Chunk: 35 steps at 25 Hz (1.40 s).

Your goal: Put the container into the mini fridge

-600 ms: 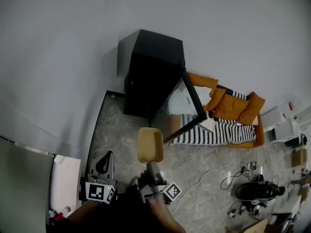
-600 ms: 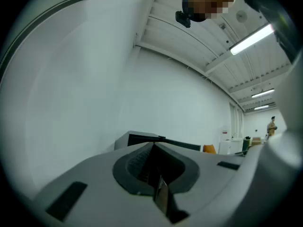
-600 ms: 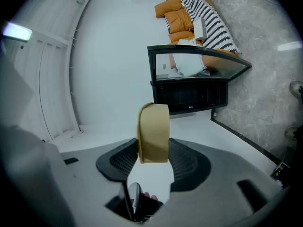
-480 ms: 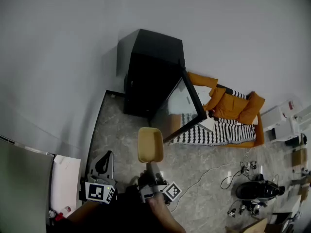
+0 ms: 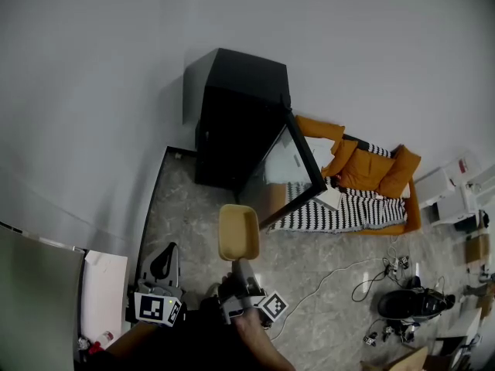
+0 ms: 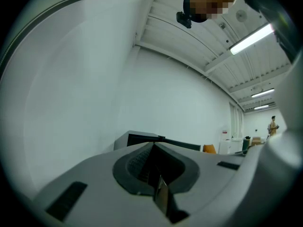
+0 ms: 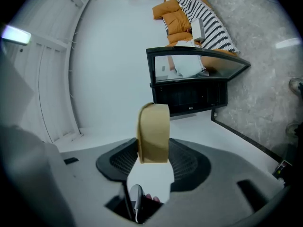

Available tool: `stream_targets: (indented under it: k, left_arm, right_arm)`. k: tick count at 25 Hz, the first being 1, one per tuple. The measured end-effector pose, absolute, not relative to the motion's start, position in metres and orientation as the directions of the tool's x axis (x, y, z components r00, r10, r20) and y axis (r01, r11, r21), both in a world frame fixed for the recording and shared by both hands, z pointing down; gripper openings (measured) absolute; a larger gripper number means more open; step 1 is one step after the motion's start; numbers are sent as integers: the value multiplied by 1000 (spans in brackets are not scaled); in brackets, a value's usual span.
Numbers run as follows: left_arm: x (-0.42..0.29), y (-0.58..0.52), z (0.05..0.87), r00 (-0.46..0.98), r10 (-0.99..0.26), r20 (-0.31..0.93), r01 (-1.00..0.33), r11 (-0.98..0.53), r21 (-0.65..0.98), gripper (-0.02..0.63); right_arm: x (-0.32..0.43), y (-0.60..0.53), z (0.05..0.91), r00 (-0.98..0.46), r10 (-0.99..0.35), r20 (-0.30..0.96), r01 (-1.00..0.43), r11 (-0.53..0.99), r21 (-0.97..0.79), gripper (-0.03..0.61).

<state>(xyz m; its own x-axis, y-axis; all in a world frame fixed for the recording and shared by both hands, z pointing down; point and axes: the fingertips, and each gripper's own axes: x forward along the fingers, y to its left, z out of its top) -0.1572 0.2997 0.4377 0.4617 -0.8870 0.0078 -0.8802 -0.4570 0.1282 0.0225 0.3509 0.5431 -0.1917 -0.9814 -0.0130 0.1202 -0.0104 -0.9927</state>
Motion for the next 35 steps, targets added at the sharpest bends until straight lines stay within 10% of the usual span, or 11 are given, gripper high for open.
stream_targets:
  k: [35]
  left_arm:
    - [-95, 179, 429, 450, -893, -31, -885, -450, 122, 5]
  right_arm:
    - [80, 229, 565, -207, -978, 19, 98, -40, -994, 192]
